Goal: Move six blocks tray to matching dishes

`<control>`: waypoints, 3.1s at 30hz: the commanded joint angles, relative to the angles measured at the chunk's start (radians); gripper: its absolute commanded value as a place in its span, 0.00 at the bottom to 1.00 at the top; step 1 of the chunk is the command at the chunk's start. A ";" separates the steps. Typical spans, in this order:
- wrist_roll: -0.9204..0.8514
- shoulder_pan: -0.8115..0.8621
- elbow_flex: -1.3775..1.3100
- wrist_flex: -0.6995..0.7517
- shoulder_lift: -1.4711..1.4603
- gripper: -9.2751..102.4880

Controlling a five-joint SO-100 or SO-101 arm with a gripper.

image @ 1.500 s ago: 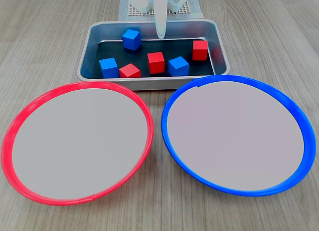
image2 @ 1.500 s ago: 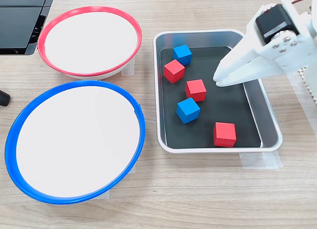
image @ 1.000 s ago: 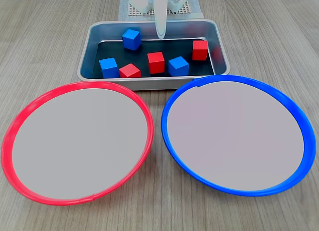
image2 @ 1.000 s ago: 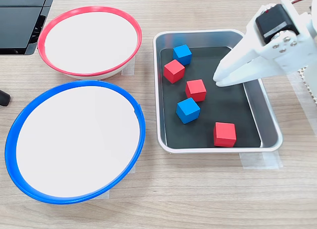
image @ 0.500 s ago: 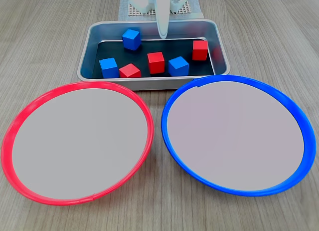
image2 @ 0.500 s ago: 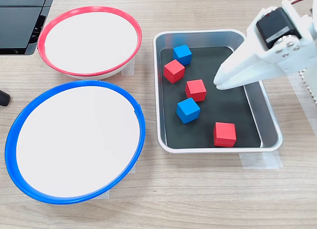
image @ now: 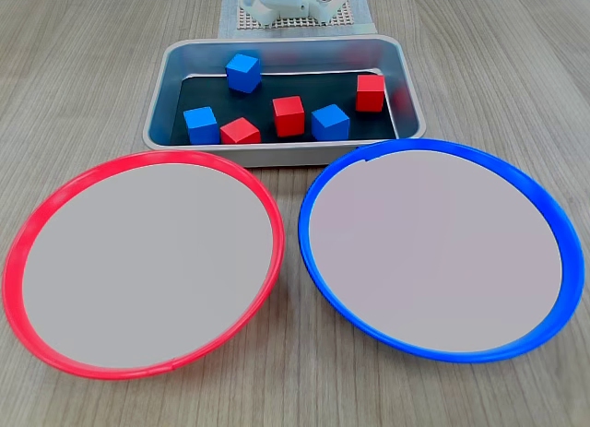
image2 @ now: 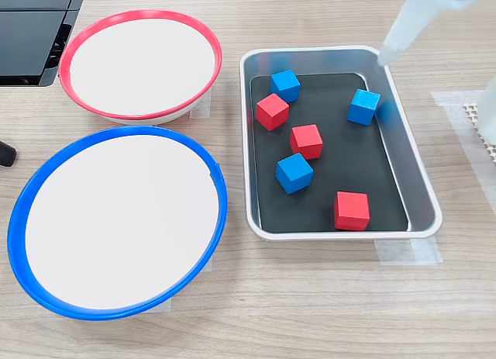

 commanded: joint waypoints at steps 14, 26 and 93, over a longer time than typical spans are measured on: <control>-0.225 0.041 0.210 -0.414 -0.288 0.28; 0.141 -0.170 -0.029 -0.236 -0.296 0.08; 0.930 -0.500 -0.305 -0.282 -0.676 0.08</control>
